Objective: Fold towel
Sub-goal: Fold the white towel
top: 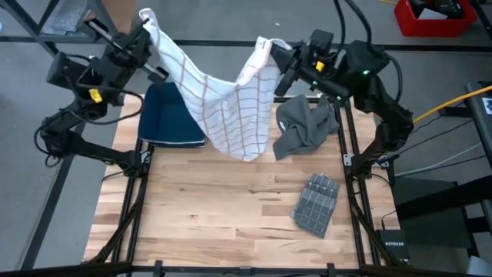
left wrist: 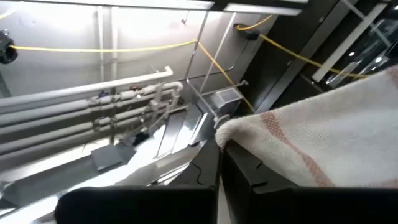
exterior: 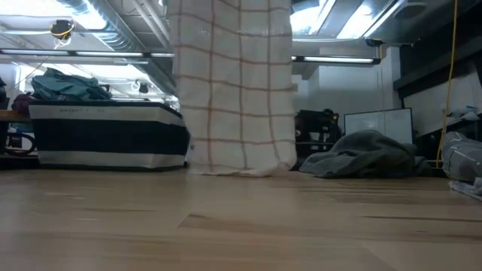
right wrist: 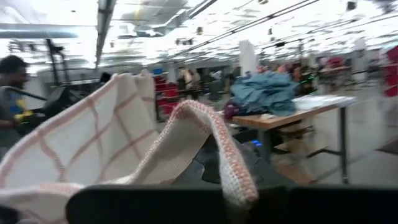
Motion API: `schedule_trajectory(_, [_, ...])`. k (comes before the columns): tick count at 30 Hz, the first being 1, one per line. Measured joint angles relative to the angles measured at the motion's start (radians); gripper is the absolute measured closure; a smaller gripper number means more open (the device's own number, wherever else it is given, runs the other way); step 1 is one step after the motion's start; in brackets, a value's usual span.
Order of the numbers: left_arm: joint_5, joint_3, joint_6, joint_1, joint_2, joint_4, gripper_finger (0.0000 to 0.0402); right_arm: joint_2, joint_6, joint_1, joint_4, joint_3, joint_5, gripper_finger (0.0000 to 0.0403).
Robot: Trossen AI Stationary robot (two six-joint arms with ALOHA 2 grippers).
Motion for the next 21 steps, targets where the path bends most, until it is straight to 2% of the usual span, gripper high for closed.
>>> schedule_trajectory(5, [0.01, 0.0, -0.083, 0.052, 0.0, 0.05, 0.0401, -0.019, -0.052, 0.0, 0.009, 0.0, 0.057, 0.0403])
schedule_trajectory(13, [0.17, 0.0, -0.292, 0.067, 0.025, 0.055, 0.0401, -0.045, -0.105, 0.0, 0.027, -0.001, 0.058, 0.0403])
schedule_trajectory(16, [0.225, 0.0, -0.409, 0.049, 0.039, 0.046, 0.0401, -0.067, -0.105, 0.0, 0.032, -0.001, 0.058, 0.0403])
schedule_trajectory(21, [0.236, -0.003, -0.497, -0.021, 0.027, -0.007, 0.0401, -0.117, -0.134, 0.001, -0.01, -0.001, 0.058, 0.0403])
